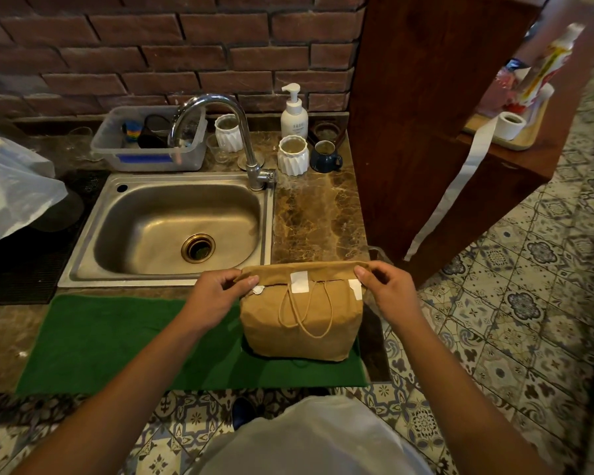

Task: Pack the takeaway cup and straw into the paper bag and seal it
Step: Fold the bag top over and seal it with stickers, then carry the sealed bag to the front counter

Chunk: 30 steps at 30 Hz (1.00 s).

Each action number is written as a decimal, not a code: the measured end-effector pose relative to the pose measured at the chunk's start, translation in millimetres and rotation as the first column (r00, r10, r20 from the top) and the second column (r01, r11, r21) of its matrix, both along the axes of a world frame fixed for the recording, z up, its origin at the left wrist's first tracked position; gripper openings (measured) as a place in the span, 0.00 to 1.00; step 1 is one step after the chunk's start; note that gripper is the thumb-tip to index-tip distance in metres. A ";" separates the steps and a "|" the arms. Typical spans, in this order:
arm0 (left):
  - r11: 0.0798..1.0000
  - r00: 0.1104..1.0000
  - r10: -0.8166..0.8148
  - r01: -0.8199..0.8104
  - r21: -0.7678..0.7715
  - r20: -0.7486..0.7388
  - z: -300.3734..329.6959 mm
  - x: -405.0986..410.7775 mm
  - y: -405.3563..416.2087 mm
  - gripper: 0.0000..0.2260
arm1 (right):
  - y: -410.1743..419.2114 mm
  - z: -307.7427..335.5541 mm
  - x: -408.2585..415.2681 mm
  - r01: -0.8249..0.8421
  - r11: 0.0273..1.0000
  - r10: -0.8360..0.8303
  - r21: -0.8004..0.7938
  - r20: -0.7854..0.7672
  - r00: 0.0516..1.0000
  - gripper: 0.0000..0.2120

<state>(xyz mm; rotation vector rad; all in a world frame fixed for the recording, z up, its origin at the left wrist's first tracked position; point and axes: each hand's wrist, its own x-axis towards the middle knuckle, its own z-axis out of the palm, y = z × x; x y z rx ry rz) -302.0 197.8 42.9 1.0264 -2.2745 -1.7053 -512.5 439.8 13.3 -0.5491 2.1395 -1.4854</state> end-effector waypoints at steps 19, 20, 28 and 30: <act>0.986 0.983 -0.068 0.040 -0.161 -0.172 53.9 -41.4 31.3 0.06 | 39.4 52.9 -1.4 0.169 0.974 -0.170 -0.150 0.010 0.985 0.03; 0.987 0.981 -0.080 0.053 -0.154 -0.175 55.0 -44.1 32.5 0.05 | 44.4 56.7 1.1 0.190 0.970 -0.192 -0.152 0.004 0.981 0.03; 0.949 0.916 -0.314 0.298 -0.102 -0.249 67.1 -78.2 46.4 0.06 | 94.1 83.7 53.2 0.469 0.868 -0.486 -0.163 -0.083 0.870 0.06; 0.920 0.879 -0.393 0.379 -0.103 -0.271 70.8 -83.4 54.8 0.07 | 107.8 89.9 73.8 0.547 0.822 -0.565 -0.159 -0.104 0.819 0.05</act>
